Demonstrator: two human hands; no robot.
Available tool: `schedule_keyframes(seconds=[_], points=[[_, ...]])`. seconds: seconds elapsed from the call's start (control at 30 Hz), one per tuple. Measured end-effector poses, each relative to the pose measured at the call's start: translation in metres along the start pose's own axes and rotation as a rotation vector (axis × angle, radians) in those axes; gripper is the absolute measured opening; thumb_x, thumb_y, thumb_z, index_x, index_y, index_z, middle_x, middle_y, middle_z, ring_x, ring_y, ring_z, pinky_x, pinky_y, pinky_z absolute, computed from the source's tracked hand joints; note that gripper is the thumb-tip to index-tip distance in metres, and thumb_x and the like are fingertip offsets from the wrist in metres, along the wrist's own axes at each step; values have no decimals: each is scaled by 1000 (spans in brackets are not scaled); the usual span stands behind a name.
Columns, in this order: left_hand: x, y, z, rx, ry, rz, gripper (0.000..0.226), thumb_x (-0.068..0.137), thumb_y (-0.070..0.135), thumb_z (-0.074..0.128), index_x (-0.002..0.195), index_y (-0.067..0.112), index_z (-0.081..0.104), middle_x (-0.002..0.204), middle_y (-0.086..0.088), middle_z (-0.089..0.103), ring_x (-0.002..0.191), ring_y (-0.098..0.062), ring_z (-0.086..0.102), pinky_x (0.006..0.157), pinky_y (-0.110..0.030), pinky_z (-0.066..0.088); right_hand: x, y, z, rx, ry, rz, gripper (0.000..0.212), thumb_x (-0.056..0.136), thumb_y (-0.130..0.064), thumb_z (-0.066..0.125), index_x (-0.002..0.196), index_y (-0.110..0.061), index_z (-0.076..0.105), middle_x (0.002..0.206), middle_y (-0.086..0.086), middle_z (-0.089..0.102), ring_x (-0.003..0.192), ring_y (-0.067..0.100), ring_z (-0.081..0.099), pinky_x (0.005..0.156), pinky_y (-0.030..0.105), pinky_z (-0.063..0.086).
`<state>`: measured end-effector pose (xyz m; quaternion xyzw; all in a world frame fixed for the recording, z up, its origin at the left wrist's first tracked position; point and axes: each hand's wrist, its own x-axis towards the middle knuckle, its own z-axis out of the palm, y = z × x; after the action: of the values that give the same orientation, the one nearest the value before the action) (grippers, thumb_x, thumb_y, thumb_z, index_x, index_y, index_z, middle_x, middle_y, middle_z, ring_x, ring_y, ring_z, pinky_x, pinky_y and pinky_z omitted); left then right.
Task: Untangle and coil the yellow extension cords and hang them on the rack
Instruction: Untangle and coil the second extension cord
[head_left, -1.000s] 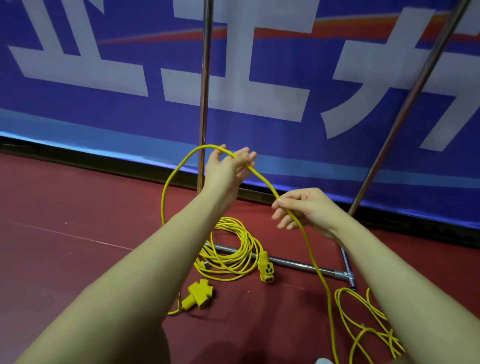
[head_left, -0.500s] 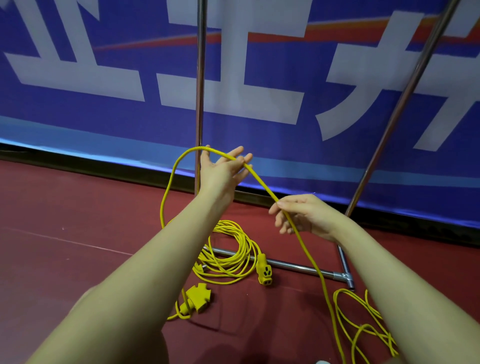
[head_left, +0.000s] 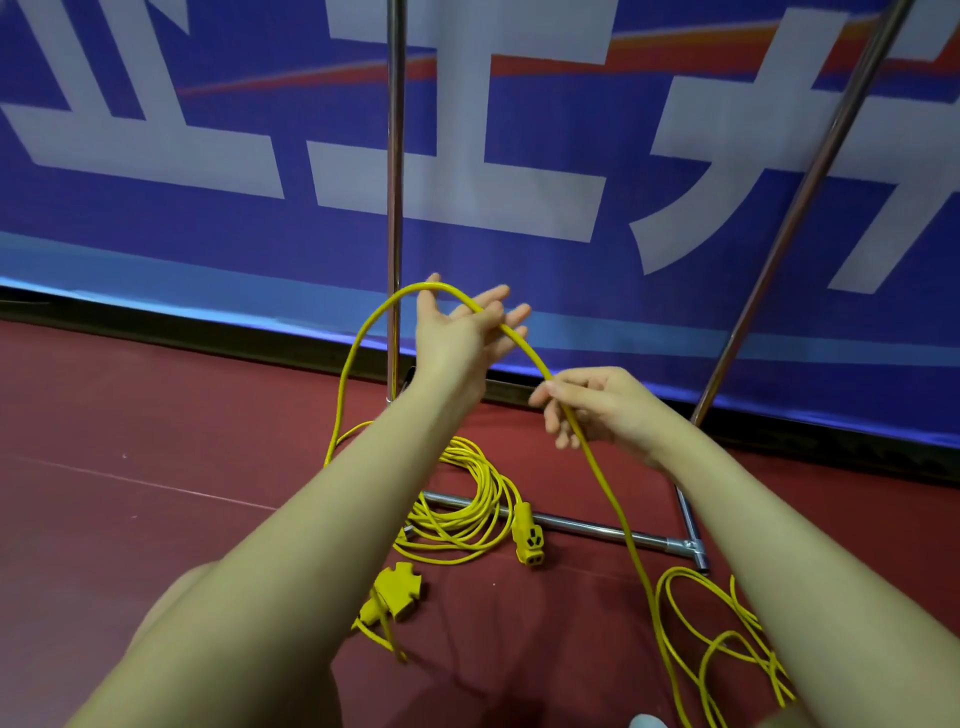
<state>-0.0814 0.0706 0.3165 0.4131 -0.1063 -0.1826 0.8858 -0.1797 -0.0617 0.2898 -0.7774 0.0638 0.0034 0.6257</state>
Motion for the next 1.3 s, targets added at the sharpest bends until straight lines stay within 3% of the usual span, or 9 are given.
schedule_keyframes(seconds=[0.17,0.23,0.37,0.53,0.8,0.9,1.03,1.2,1.3], points=[[17,16,-17,-192,127,29,67,92,-8,49,145,14,15,104,-17,59,80,-26,68,73,-35,58,-2,11,-7,-83,39,59,22,98,-16,48,87,-8,65,62,3,61,49,12,57,47,19,42],[15,11,-16,-141,108,-29,69,91,-7,53,145,9,13,106,-19,59,83,-27,67,76,-37,57,0,11,-6,-99,96,29,22,98,-15,48,87,-8,66,60,2,59,46,11,55,44,19,38],[3,-6,-1,143,-87,-148,60,89,-6,57,136,5,22,113,-19,58,84,-25,67,73,-34,57,2,5,1,-87,149,-29,21,98,-14,48,88,-8,66,56,0,57,42,10,53,41,18,34],[2,-10,1,130,-33,-48,43,92,-10,49,123,10,27,98,-13,62,78,-20,68,69,-30,58,5,-2,4,-1,123,-55,22,98,-15,47,91,-8,66,57,0,58,42,11,53,39,17,35],[20,2,-21,-171,162,48,54,92,-13,45,139,-3,21,113,-21,58,96,-32,65,76,-35,58,-2,10,-12,114,38,51,18,95,-12,48,96,-6,65,68,1,63,57,13,59,59,23,45],[17,-2,-18,-55,114,-53,48,88,-9,55,130,-14,33,107,-17,59,86,-27,67,69,-34,59,-2,8,-12,102,37,55,16,95,-11,50,96,-6,65,68,0,66,57,12,63,59,24,49],[1,-16,-2,117,-18,-130,46,86,-10,58,126,-4,34,106,-16,57,79,-24,68,64,-31,60,-1,2,-7,137,32,25,16,95,-10,50,97,-5,65,69,3,68,56,13,66,57,24,55],[5,-17,0,46,15,-46,66,86,-19,49,140,8,21,105,-15,56,80,-27,68,67,-34,60,1,0,-4,171,-11,26,19,94,-14,49,97,-3,64,73,7,69,61,16,67,61,24,54],[13,-3,-6,-59,56,32,67,88,-20,44,142,9,18,112,-16,54,82,-28,67,71,-35,59,-3,8,-7,37,-44,106,22,96,-16,48,89,-4,65,69,5,68,59,15,64,63,23,48]])
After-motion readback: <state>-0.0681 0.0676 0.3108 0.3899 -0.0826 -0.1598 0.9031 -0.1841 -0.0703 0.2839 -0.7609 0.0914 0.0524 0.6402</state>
